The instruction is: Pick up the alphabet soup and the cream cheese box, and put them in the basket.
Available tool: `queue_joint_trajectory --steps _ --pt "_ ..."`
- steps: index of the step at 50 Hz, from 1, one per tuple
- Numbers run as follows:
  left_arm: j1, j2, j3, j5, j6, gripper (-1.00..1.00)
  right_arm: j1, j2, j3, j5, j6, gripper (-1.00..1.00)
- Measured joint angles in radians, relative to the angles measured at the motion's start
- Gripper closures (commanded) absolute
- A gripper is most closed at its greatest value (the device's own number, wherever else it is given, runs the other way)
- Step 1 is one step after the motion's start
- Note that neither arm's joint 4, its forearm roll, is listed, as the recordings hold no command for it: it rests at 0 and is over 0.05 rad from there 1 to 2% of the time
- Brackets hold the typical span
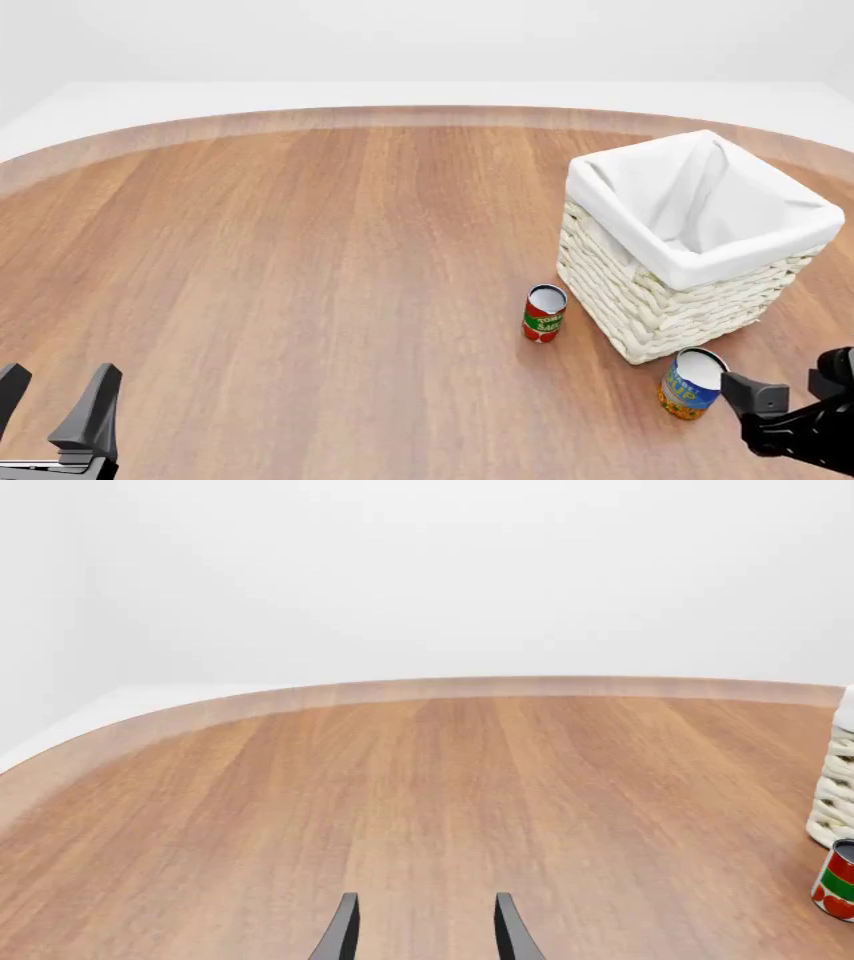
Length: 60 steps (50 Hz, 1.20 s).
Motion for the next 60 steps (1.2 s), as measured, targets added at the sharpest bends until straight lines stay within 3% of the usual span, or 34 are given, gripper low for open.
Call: queue_joint_trajectory --steps 19,60 --pt "0.000 0.000 0.000 0.000 0.000 -1.00 0.008 0.039 0.020 -0.054 0.000 -1.00" --pt "0.000 0.000 0.000 0.000 0.000 -1.00 -0.025 0.084 0.193 -0.213 -0.042 -1.00"
